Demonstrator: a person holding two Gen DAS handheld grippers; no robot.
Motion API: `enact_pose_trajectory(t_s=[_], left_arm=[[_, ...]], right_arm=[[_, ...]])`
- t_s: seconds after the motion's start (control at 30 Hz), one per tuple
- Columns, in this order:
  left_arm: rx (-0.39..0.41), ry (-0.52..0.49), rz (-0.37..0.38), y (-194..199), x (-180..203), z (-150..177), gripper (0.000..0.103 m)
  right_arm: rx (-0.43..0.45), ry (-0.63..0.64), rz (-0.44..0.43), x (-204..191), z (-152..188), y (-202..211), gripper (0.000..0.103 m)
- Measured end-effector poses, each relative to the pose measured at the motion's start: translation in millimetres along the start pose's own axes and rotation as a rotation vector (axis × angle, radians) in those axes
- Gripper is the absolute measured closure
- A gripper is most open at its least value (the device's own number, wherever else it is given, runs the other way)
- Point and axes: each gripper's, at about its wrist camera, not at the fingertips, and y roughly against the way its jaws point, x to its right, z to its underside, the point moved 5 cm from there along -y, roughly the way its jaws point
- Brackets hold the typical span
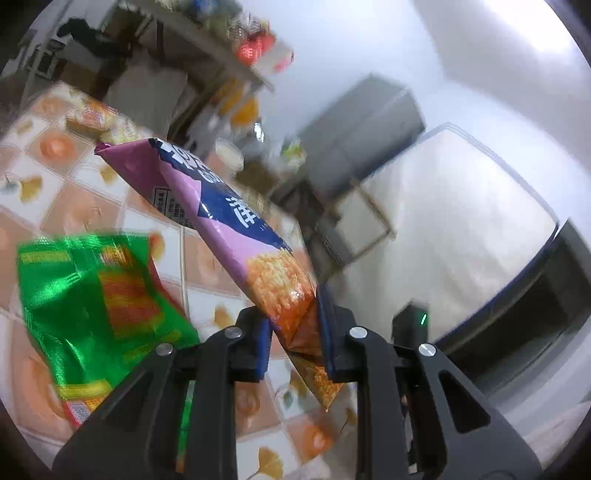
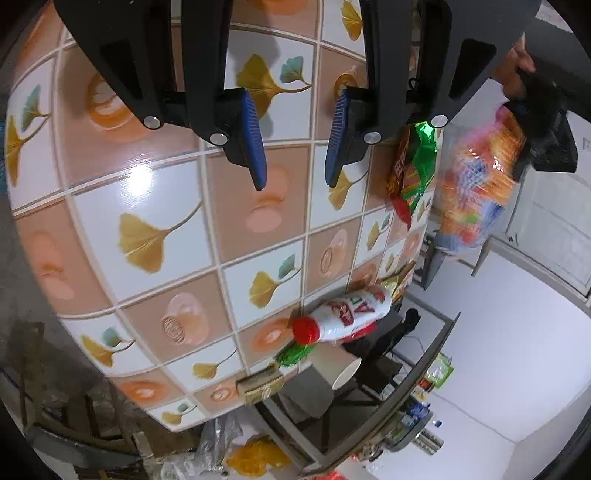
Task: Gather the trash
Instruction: 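Grasp the pink GOODYEAR snack bag with the left tool and lift it, then grasp the white drink bottle with the right tool while the left tool holds the pink bag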
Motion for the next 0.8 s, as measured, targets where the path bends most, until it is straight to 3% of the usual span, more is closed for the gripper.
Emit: enact_pose_trajectory(t_s=[0.07, 0.23, 0.3, 0.37, 0.47, 0.63, 0.8], left_arm=[[0.056, 0.000, -0.026, 16, -5, -14, 0.083], [0.107, 0.002, -0.102, 33, -18, -28, 0.083], [0.107, 0.005, -0.132, 36, -24, -29, 0.083], [0.096, 0.015, -0.150, 37, -29, -26, 0.083], [0.050, 0.031, -0.150, 32, -34, -18, 0.083], [-0.018, 0.045, -0.145, 28, -41, 0, 0.083], [-0.032, 0.064, -0.159, 28, -48, 5, 0.083]], right_arm=[[0.017, 0.011, 0.006, -1, -4, 4, 0.070], [0.028, 0.093, 0.024, -13, -20, 6, 0.068], [0.029, 0.164, 0.037, -27, -32, 3, 0.062], [0.033, 0.228, 0.042, -41, -42, -1, 0.050], [0.035, 0.361, 0.039, -70, -66, -17, 0.044], [-0.006, 0.531, 0.019, -111, -109, -70, 0.035], [-0.090, 0.624, 0.082, -127, -150, -141, 0.033]])
